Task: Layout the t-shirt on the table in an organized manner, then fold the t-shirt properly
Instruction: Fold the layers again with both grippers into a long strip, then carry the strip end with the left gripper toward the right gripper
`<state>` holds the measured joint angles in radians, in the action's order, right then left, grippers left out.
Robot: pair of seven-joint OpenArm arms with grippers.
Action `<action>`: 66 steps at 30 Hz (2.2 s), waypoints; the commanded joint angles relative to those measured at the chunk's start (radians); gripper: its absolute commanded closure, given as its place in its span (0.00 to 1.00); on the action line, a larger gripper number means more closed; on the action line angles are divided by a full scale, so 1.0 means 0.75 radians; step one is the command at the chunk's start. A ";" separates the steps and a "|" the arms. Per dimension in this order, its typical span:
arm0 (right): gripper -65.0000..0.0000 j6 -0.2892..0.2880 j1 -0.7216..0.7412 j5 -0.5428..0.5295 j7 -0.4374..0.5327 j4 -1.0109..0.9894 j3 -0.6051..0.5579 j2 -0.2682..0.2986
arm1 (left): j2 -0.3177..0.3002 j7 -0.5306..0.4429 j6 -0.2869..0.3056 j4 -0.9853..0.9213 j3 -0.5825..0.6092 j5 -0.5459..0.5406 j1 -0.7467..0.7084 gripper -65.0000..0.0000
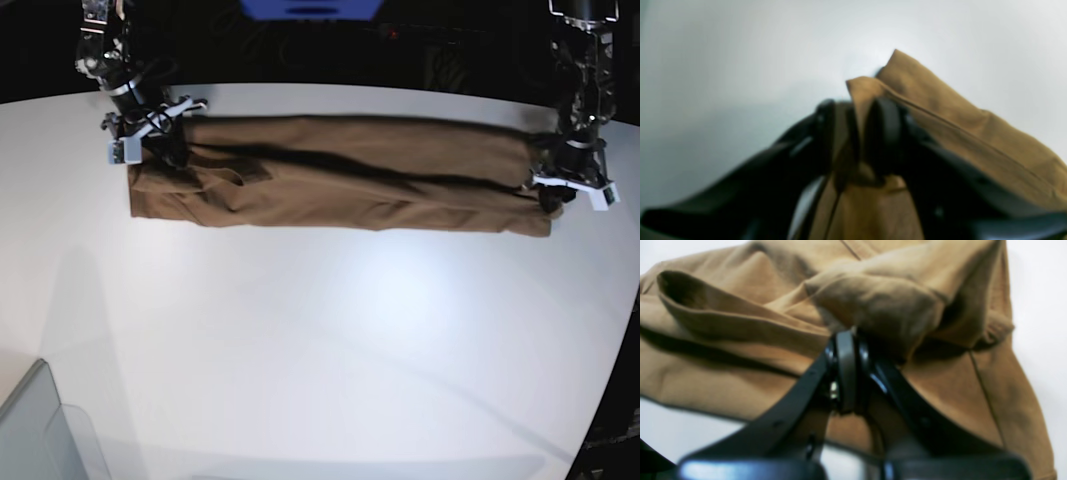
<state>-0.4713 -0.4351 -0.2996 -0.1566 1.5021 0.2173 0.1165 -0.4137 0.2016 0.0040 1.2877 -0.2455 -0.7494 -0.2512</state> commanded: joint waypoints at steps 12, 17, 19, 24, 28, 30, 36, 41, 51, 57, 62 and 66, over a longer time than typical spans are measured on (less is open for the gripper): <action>1.00 0.026 -0.010 0.032 -0.046 0.003 -0.002 0.013 | -0.004 0.023 -0.006 0.093 -0.062 -0.004 -0.040 0.51; 1.00 0.026 -0.006 0.032 -0.046 0.003 -0.002 0.013 | 0.039 0.023 -0.006 0.080 -0.064 0.002 -0.045 0.51; 1.00 0.026 0.006 0.032 -0.046 0.003 -0.004 0.013 | 0.049 0.023 -0.006 0.078 -0.062 0.006 -0.047 0.51; 1.00 0.026 0.008 0.032 -0.048 0.007 -0.004 0.013 | 0.098 0.023 -0.006 0.074 -0.060 0.008 -0.061 0.68; 1.00 0.026 0.008 0.030 -0.048 0.009 -0.004 0.011 | 0.111 0.023 -0.006 0.009 -0.062 0.006 -0.045 0.98; 1.00 0.026 0.008 0.030 -0.048 0.011 -0.004 0.011 | 0.111 0.023 -0.006 -0.004 -0.067 -0.002 -0.038 1.00; 1.00 0.026 0.008 0.030 -0.048 0.011 -0.004 0.009 | 0.101 0.023 -0.006 0.152 -0.109 -0.004 -0.045 1.00; 1.00 0.026 0.008 0.030 -0.048 0.011 -0.045 0.007 | 0.115 0.135 -0.017 0.455 -0.185 -0.004 -0.047 1.00; 1.00 0.026 0.008 0.030 -0.048 0.011 -0.139 0.007 | 0.338 0.413 -0.023 0.803 -0.079 0.051 -0.010 1.00; 1.00 0.026 0.010 0.030 -0.048 0.013 -0.147 0.007 | 0.465 0.422 -0.023 0.725 0.232 0.403 0.025 1.00; 1.00 0.026 0.010 0.030 -0.048 0.026 -0.147 0.007 | 0.546 0.422 -0.021 0.682 0.408 0.626 0.025 1.00; 1.00 0.026 0.008 0.030 -0.048 0.050 -0.150 0.007 | 0.553 0.420 -0.021 0.661 0.531 0.734 0.047 1.00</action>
<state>-0.4484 -0.4210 -0.2871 -0.1745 1.5280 0.1081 0.1184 -0.0029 0.5419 -0.0181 1.7668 0.1528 -0.1936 -0.2317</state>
